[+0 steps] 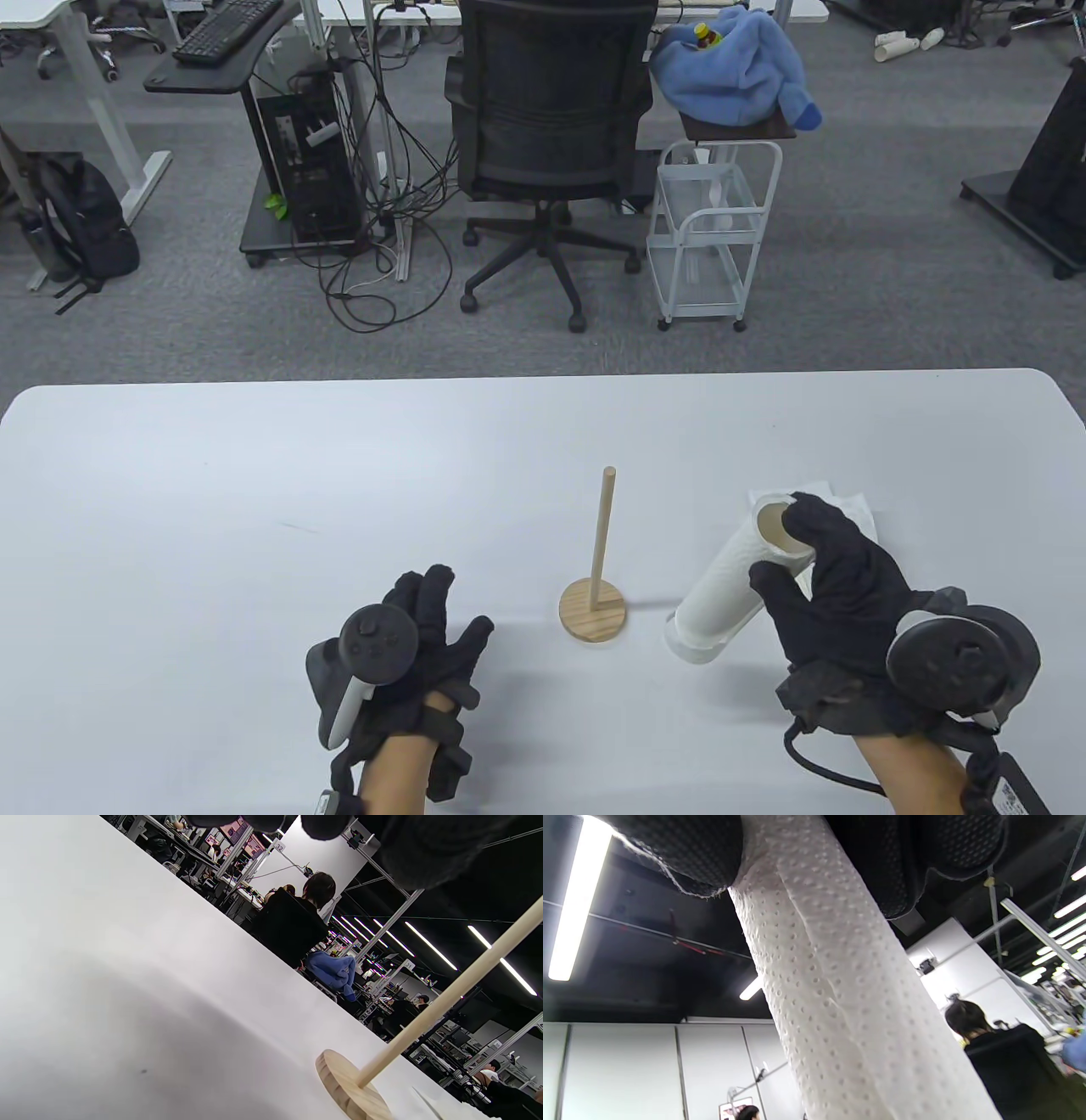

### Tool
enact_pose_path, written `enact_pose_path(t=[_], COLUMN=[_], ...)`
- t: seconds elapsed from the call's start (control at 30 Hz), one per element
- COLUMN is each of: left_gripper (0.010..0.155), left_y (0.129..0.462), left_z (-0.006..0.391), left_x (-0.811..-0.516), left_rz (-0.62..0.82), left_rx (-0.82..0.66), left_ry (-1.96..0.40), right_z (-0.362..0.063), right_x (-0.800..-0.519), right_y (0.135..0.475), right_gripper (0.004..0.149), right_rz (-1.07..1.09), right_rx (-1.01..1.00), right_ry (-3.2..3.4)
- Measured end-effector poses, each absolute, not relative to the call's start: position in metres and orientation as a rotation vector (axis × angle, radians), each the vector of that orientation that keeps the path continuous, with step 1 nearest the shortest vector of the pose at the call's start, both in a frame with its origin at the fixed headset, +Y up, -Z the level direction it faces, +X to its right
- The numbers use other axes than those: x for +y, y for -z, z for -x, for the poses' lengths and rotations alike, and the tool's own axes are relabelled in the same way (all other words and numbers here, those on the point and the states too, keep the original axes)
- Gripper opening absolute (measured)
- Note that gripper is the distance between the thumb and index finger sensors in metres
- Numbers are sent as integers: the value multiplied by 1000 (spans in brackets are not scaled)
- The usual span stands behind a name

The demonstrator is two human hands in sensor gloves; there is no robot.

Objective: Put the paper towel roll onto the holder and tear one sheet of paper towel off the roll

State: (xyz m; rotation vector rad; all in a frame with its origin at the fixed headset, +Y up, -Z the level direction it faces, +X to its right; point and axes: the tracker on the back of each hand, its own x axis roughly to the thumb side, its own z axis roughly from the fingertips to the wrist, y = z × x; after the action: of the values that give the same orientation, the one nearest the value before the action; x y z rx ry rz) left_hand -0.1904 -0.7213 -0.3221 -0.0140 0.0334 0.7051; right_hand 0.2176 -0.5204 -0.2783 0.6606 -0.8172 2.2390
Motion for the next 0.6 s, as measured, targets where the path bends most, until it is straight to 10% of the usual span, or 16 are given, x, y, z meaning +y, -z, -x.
enact_pose_path(t=[0.6], left_gripper=[77], left_y=[322], left_z=[195], left_x=[-722], left_rz=[25], left_rx=[38], left_ry=[-763], right_z=[-143], right_x=[-406], right_y=[283], right_gripper=[68], right_rz=[-848], right_rx=[-1051], right_ry=[-2200])
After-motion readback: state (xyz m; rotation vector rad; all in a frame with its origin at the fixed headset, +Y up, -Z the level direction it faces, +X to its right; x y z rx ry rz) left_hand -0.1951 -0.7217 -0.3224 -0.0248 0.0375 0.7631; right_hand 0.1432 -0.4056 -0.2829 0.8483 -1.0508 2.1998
